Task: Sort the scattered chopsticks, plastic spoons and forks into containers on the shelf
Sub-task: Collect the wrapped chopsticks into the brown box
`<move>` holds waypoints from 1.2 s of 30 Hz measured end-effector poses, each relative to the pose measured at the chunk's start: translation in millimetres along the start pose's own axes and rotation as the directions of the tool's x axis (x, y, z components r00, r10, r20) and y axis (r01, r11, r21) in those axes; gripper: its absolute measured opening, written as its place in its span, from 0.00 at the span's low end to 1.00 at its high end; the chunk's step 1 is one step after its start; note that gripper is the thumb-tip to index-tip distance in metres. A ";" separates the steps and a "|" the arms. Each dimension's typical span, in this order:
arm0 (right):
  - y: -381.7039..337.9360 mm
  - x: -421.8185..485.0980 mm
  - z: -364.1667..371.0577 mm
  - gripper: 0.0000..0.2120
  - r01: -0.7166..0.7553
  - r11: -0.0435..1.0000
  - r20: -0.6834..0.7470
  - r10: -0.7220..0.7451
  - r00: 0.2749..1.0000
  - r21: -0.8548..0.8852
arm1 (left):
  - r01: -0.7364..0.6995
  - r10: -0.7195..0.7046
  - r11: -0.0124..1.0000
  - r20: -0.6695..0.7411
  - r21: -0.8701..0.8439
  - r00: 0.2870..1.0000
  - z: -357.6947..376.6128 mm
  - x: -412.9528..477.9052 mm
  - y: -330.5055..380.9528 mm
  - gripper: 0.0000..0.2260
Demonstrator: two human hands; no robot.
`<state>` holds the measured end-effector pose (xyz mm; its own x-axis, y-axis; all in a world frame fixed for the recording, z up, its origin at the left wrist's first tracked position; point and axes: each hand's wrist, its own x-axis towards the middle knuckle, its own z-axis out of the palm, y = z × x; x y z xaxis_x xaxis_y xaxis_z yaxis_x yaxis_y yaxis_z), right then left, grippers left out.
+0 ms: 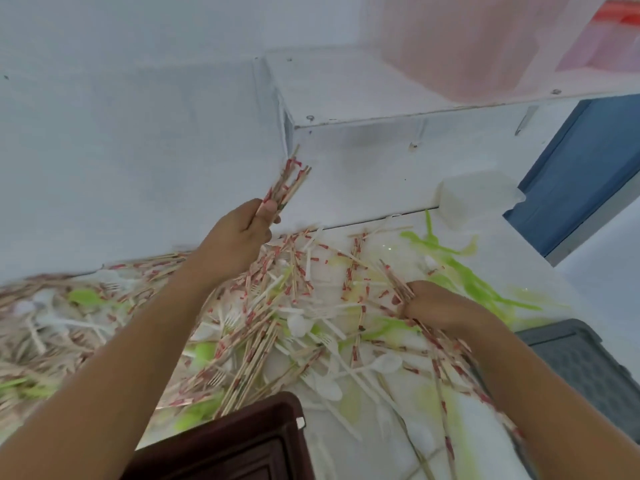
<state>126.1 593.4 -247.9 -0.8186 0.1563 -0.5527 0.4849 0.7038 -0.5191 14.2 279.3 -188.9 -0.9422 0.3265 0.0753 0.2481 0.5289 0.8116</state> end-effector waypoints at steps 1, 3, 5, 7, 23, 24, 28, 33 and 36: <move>-5.2 -3.9 -2.5 0.07 0.010 1.000 0.020 -0.010 1.000 -0.018 | 0.002 -0.002 0.999 0.004 0.039 1.000 -6.6 -13.3 1.6 0.24; -19.3 -16.7 -9.6 0.08 0.062 0.998 -0.008 -0.061 0.998 0.025 | 0.022 -0.022 1.000 -0.008 0.017 1.000 -18.5 -40.3 5.7 0.27; -33.3 -30.8 -13.0 0.06 0.148 0.983 -0.069 -0.141 0.988 0.106 | 0.063 -0.066 0.991 -0.025 -0.114 0.997 -28.0 -70.7 10.3 0.27; -45.0 -42.2 -6.5 0.06 0.274 0.952 -0.124 -0.258 0.958 0.135 | 0.056 -0.065 0.971 -0.033 -0.234 0.997 -34.8 -108.0 15.9 0.21; -164.4 -150.1 38.7 0.10 0.856 0.504 -0.311 -0.801 0.512 0.111 | -0.089 -0.187 0.847 0.451 0.524 0.873 34.2 -274.0 -85.4 0.05; -173.0 -160.3 41.5 0.10 0.879 0.458 -0.319 -0.821 0.474 0.129 | -0.096 -0.213 0.835 0.480 0.542 0.851 37.9 -270.9 -91.2 0.08; -194.2 -185.8 71.9 0.12 0.920 0.306 -0.335 -0.864 0.376 0.244 | -0.144 -0.246 0.814 0.558 0.564 0.793 44.9 -269.1 -112.1 0.18; -194.9 -187.3 127.0 0.09 0.855 0.267 -0.344 -0.830 0.439 0.445 | -0.228 -0.179 0.801 0.585 0.553 0.791 45.1 -269.8 -120.8 0.19; -194.5 -193.3 140.0 0.11 0.748 0.186 -0.325 -0.815 0.479 0.637 | -0.198 -0.169 0.853 0.612 0.484 0.772 38.3 -271.0 -124.6 0.13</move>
<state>233.1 329.2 -131.4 -0.8878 -0.2738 0.3700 -0.3261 -0.1932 -0.9254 247.2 154.9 -332.7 -0.6318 0.6427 -0.4333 0.5066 0.7655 0.3967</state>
